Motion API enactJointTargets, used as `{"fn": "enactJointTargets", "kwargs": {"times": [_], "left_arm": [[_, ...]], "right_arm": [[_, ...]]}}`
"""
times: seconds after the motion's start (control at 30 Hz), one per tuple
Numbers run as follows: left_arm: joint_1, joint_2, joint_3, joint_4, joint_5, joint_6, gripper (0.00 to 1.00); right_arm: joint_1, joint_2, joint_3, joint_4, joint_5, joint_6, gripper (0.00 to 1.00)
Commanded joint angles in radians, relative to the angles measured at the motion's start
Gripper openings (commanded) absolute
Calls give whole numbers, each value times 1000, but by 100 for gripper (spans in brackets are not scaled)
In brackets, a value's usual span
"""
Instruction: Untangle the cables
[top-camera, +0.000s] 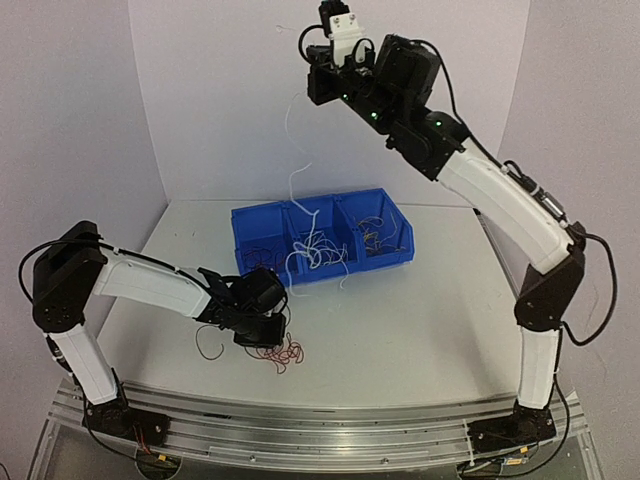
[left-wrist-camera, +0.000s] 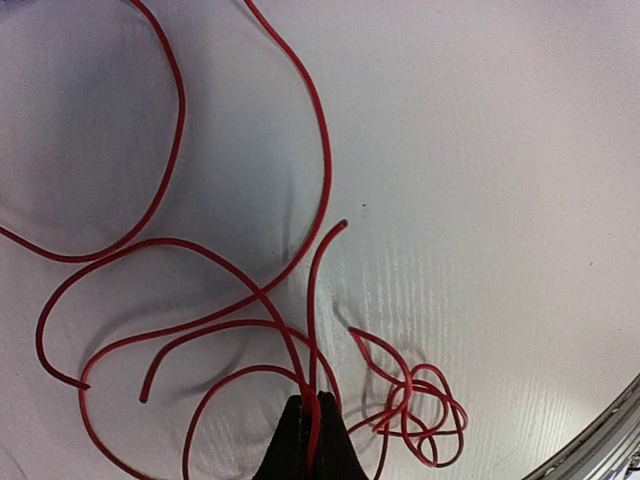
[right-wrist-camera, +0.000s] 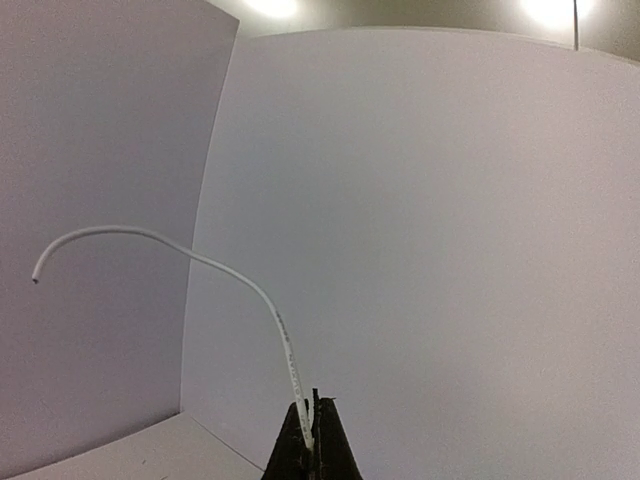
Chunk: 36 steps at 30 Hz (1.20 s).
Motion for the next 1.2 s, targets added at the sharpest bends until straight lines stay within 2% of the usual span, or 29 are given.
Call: {"fn": "enactJointTargets", "kwargs": {"times": [0.0,0.23,0.43,0.57,0.7,0.77,0.87,1.0,1.03,1.17], "left_arm": [[-6,-78,-15,73,87,-11,0],[-7,-131,-59,113,150,19,0],[-7,-170,-77,124,152,19,0],[-7,-188,-64,107,100,0,1],[-7,-168,-29,97,65,-10,22],[-7,-142,2,86,62,-16,39],[-7,-111,42,75,62,-22,56],[-7,-141,21,84,10,-48,94],[-7,-156,13,82,-1,-56,98],[-7,-217,-25,57,-50,-92,100]], "right_arm": [[-65,125,172,111,-20,1,0],[-211,152,194,146,-34,236,0],[-272,156,209,165,-30,248,0],[-291,147,131,165,-50,262,0],[-291,176,69,165,-112,312,0],[-292,203,78,160,-138,341,0],[-291,227,82,141,-193,420,0],[-290,231,100,114,-285,482,0],[-290,228,111,104,-296,489,0],[-290,192,121,96,-354,521,0]]}}
